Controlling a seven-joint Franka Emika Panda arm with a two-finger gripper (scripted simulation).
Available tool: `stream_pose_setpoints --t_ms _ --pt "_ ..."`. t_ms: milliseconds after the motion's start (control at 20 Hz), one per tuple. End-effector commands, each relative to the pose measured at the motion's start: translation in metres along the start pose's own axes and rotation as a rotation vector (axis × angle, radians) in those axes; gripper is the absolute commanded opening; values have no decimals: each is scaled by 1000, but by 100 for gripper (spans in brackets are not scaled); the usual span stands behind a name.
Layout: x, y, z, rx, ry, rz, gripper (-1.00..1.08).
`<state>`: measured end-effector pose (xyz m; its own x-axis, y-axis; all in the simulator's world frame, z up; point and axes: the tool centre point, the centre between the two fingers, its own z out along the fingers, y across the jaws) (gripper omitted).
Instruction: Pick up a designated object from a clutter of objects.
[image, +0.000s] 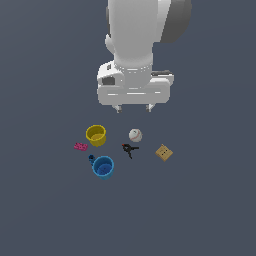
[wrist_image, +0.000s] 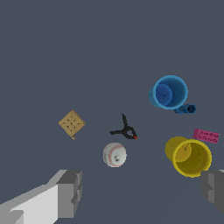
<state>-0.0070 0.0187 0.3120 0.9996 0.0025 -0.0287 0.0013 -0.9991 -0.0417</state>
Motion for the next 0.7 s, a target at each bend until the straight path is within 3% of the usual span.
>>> stream_pose_setpoints --t_ms 0,650 --pt "0 0 0 0 0 0 100" --pt "1 21 13 -17 -14 10 100"
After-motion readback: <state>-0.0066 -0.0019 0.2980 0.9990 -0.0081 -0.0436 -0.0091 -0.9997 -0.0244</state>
